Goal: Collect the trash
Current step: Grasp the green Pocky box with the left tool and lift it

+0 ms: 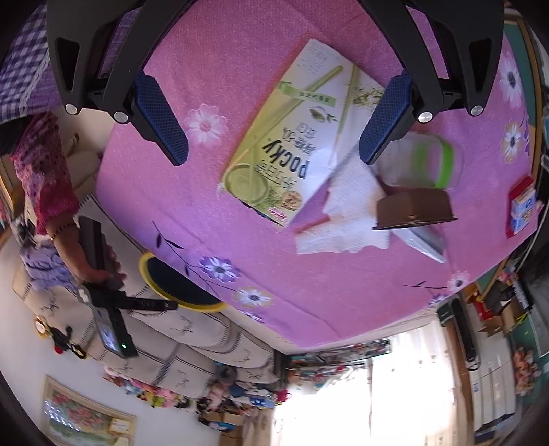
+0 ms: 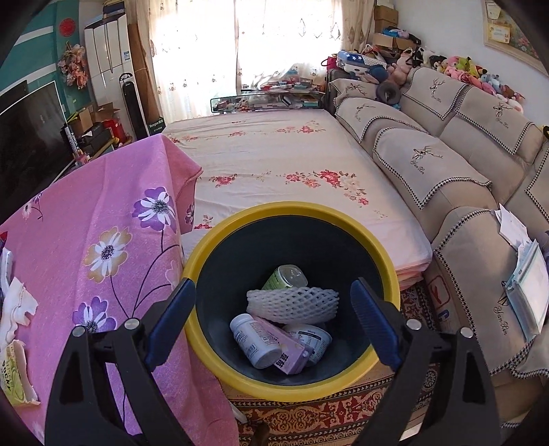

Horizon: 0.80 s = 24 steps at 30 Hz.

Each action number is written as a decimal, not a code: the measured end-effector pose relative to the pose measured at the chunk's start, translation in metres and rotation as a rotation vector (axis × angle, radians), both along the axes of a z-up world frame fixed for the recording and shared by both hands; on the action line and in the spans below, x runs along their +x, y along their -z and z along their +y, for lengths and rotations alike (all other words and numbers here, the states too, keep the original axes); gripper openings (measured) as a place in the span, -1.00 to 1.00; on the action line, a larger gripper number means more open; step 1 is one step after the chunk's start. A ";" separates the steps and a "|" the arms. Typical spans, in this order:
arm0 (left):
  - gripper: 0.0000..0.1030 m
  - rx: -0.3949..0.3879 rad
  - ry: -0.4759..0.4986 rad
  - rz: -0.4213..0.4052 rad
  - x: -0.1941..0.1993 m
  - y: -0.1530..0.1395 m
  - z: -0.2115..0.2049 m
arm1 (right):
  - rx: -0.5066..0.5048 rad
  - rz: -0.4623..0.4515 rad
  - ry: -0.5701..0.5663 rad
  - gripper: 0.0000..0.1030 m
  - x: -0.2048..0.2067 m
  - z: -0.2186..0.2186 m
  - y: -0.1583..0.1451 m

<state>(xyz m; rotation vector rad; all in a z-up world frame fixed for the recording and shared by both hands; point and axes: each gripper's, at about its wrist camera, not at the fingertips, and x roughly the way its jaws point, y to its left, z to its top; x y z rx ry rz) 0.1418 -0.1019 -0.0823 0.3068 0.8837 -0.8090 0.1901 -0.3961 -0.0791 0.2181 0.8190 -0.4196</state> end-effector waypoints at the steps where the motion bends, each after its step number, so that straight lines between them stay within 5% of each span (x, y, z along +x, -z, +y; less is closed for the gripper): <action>1: 0.91 0.007 0.033 0.009 0.000 0.003 -0.003 | -0.001 -0.002 -0.004 0.69 0.000 0.002 -0.001; 6: 0.91 0.072 0.112 -0.005 0.011 0.015 -0.016 | -0.007 -0.007 -0.023 0.69 -0.005 0.008 -0.006; 13: 0.91 0.074 0.212 0.116 0.037 0.035 -0.018 | -0.014 -0.010 -0.023 0.70 -0.015 0.008 -0.010; 24: 0.91 0.166 0.269 0.104 0.046 0.045 -0.028 | 0.002 -0.002 -0.020 0.70 -0.019 0.005 -0.004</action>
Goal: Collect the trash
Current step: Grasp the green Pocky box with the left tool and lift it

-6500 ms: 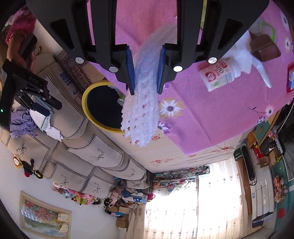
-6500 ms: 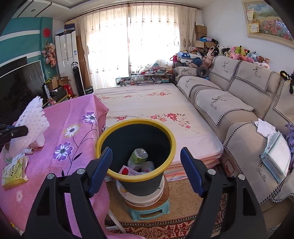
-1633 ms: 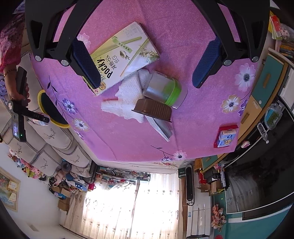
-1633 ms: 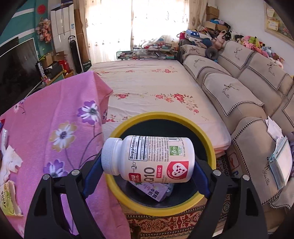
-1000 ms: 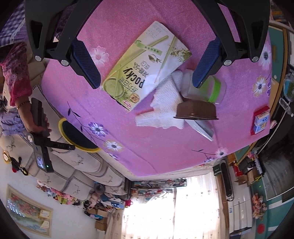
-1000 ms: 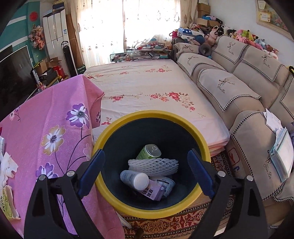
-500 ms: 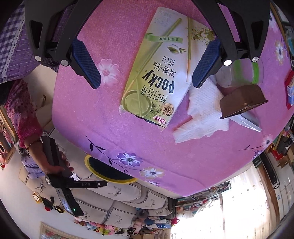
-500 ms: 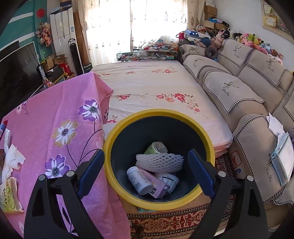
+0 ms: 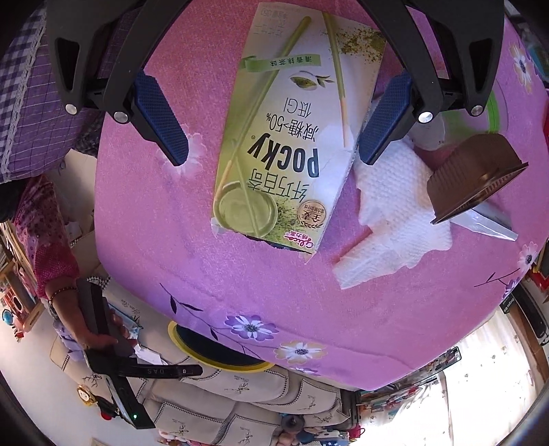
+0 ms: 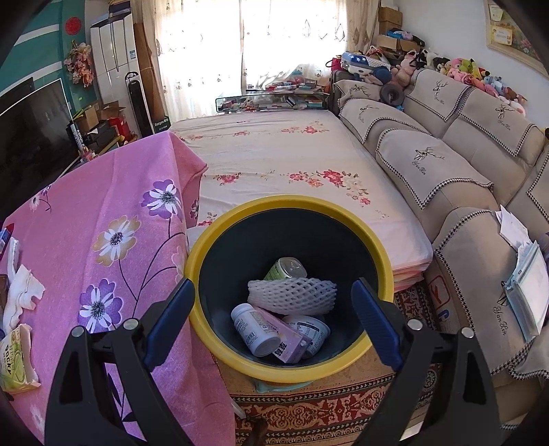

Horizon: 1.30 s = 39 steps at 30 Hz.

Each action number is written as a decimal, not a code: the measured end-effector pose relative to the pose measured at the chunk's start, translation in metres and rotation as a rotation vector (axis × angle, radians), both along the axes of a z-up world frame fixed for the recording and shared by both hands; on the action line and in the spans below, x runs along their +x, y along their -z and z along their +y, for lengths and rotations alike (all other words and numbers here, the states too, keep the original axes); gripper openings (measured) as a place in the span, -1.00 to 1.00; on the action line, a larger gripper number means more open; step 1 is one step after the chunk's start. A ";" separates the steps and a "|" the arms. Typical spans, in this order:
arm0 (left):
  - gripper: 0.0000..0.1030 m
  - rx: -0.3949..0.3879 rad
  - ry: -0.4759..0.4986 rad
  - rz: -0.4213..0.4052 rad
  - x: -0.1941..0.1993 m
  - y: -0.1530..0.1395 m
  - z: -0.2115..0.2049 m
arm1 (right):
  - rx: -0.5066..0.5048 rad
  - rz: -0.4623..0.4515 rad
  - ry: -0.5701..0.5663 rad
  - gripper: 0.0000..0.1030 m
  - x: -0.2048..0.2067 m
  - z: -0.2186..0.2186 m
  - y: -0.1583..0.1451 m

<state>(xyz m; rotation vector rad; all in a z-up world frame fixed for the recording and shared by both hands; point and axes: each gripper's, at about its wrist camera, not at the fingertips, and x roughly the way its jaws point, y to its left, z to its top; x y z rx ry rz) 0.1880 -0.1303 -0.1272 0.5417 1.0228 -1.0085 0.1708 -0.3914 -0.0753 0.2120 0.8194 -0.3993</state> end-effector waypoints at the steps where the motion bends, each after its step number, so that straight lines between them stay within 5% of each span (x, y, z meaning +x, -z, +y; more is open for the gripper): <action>1: 0.91 0.014 0.002 0.002 0.000 0.002 0.000 | 0.001 0.001 -0.002 0.70 0.000 0.001 0.000; 9: 0.91 0.035 0.015 0.000 -0.015 0.007 -0.006 | 0.011 0.012 -0.007 0.70 0.001 0.001 0.006; 15: 0.91 0.129 -0.053 -0.098 -0.028 0.018 -0.023 | 0.011 0.011 -0.026 0.70 0.001 0.009 0.007; 23: 0.61 0.095 -0.099 -0.097 -0.034 0.014 -0.022 | 0.028 -0.003 -0.021 0.70 -0.005 0.007 0.004; 39: 0.59 0.026 -0.134 -0.115 -0.028 -0.019 -0.058 | 0.034 -0.070 -0.015 0.70 -0.033 -0.004 -0.015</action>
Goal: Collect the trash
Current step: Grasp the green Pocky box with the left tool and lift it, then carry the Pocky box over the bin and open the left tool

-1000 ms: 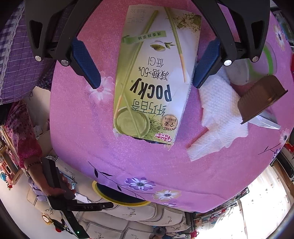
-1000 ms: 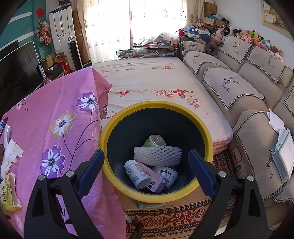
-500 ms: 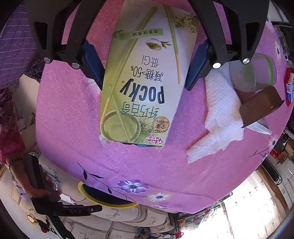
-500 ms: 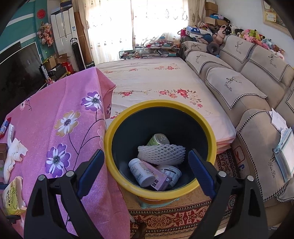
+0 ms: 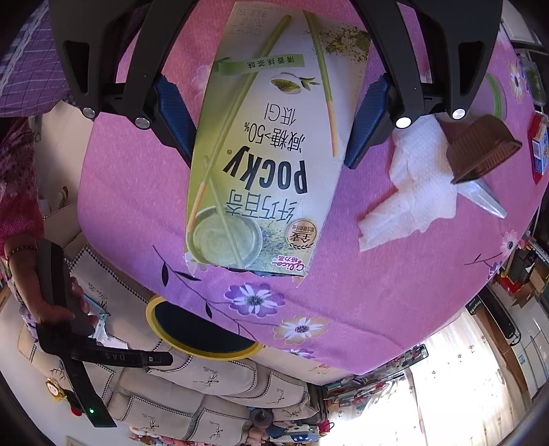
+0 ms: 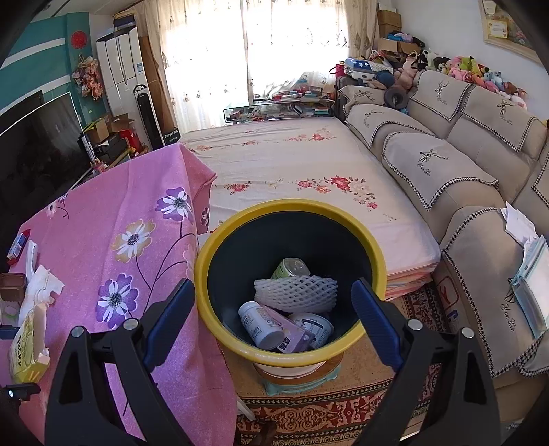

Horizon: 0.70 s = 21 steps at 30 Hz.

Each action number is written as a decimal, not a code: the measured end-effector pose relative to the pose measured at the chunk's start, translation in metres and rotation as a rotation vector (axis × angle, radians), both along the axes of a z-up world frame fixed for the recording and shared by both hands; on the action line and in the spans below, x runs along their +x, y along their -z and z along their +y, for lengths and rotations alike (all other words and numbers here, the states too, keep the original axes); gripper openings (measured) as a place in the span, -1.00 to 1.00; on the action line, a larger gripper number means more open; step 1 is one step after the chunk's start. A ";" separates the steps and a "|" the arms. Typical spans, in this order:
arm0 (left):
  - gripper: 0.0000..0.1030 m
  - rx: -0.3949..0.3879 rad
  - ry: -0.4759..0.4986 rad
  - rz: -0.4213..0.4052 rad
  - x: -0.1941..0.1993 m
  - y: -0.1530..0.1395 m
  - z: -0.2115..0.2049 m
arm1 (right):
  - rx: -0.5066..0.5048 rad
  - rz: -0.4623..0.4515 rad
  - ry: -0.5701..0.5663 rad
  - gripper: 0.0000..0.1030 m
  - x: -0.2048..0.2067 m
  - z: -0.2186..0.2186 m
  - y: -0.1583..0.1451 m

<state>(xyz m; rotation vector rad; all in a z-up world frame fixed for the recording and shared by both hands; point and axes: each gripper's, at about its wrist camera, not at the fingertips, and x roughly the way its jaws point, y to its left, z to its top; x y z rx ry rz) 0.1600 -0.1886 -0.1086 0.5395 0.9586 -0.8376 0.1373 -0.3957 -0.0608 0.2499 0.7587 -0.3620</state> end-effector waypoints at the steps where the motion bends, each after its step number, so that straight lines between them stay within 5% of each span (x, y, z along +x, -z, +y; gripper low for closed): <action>1: 0.59 -0.002 0.005 -0.005 0.001 -0.002 -0.006 | 0.001 -0.005 0.004 0.70 -0.003 -0.002 -0.001; 10: 0.59 -0.035 0.054 -0.015 0.015 -0.020 -0.079 | 0.003 -0.047 0.069 0.70 -0.042 -0.037 -0.006; 21: 0.59 -0.114 0.095 -0.015 0.049 -0.019 -0.229 | -0.010 -0.046 0.171 0.70 -0.095 -0.086 -0.002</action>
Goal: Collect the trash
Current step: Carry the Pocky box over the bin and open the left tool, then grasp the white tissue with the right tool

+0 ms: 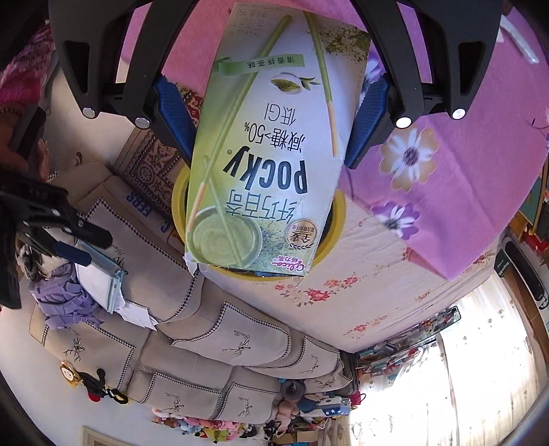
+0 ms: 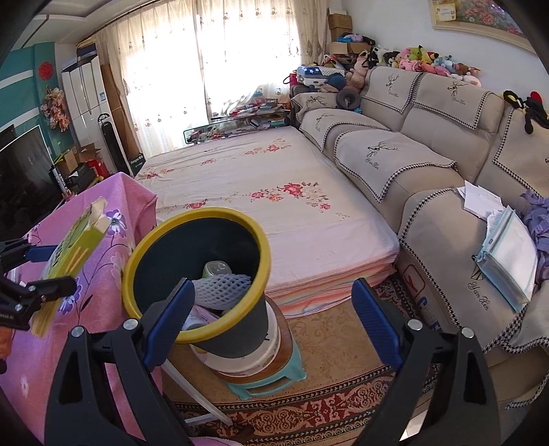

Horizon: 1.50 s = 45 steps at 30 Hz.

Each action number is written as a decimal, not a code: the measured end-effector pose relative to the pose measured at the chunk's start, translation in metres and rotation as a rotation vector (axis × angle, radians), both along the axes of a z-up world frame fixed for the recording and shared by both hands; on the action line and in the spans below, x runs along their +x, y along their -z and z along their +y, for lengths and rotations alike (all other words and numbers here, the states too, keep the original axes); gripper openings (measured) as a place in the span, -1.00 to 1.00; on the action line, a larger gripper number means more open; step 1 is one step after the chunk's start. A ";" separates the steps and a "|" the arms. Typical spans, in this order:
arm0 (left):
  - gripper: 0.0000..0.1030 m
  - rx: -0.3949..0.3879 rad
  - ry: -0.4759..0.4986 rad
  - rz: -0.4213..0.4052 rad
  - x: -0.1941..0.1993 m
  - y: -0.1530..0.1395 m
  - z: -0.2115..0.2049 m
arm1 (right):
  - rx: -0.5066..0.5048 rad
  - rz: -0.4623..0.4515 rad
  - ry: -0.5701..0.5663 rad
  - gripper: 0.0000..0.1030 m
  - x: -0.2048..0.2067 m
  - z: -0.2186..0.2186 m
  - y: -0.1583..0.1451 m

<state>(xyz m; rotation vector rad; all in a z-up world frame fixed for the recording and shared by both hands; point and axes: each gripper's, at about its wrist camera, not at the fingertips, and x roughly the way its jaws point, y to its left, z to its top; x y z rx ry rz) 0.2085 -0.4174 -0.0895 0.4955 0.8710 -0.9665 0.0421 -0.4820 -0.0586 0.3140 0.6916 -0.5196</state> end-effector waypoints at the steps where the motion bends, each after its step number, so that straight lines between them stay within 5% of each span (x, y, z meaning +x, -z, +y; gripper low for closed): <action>1: 0.59 0.006 0.003 0.001 0.004 0.003 -0.014 | 0.001 0.001 0.008 0.70 -0.004 -0.003 0.001; 9: 0.67 0.045 -0.026 0.014 0.039 0.032 -0.098 | 0.026 0.016 0.020 0.70 -0.013 -0.016 0.012; 15: 0.76 0.024 -0.086 0.024 0.046 0.029 -0.091 | 0.029 0.020 0.001 0.70 -0.010 -0.007 0.013; 23: 0.82 -0.087 -0.183 0.000 0.005 -0.023 0.025 | 0.037 0.024 -0.052 0.70 0.002 0.017 0.015; 32: 0.90 -0.206 -0.422 -0.110 -0.036 -0.062 0.198 | 0.022 0.020 -0.251 0.70 0.045 0.092 0.004; 38: 0.91 -0.168 -0.626 -0.206 -0.067 -0.059 0.317 | 0.014 0.041 -0.503 0.70 0.098 0.180 0.003; 45: 0.91 -0.147 -0.816 -0.190 -0.085 -0.034 0.425 | 0.024 0.042 -0.786 0.70 0.151 0.290 -0.003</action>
